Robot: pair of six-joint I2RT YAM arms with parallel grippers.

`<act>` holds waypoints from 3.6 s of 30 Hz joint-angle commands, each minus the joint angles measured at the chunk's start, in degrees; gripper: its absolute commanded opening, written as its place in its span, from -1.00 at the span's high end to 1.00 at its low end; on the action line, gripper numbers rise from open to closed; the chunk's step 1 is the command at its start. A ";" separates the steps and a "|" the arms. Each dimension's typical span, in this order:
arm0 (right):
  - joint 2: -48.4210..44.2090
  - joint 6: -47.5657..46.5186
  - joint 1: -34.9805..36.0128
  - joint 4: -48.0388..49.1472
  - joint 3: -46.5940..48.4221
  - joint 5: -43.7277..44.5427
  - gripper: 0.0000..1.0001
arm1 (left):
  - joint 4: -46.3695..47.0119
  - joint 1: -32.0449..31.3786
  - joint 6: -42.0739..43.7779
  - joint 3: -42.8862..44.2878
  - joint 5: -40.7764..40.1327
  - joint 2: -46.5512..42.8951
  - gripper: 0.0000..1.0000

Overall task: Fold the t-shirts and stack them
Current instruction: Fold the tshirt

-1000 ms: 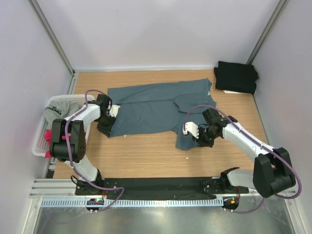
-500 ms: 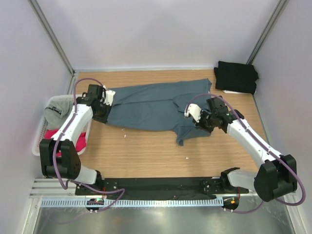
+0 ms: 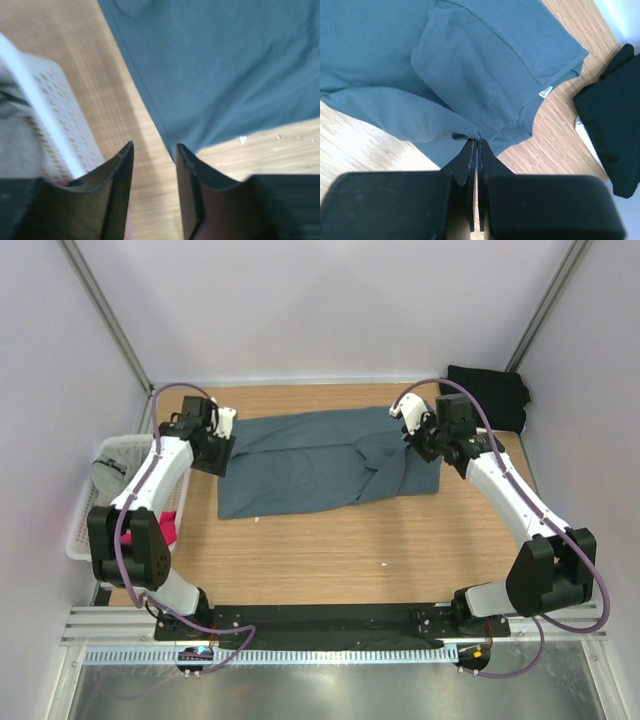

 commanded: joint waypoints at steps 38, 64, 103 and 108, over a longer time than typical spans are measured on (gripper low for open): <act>-2.51 2.95 0.08 1.65 -2.25 -1.74 0.97 | -2.41 0.31 -1.85 -10.80 3.75 6.73 1.00; 13.56 9.45 -5.37 10.70 21.01 2.31 0.97 | -10.75 0.31 -2.81 25.49 1.38 21.30 1.00; 24.73 24.74 -5.55 12.21 22.97 -3.98 -0.06 | 8.49 -1.09 -10.73 12.59 3.31 13.58 -0.18; 27.98 28.17 -5.46 7.54 23.76 -12.45 -0.06 | 7.44 -1.36 -8.88 11.44 4.80 20.15 -0.12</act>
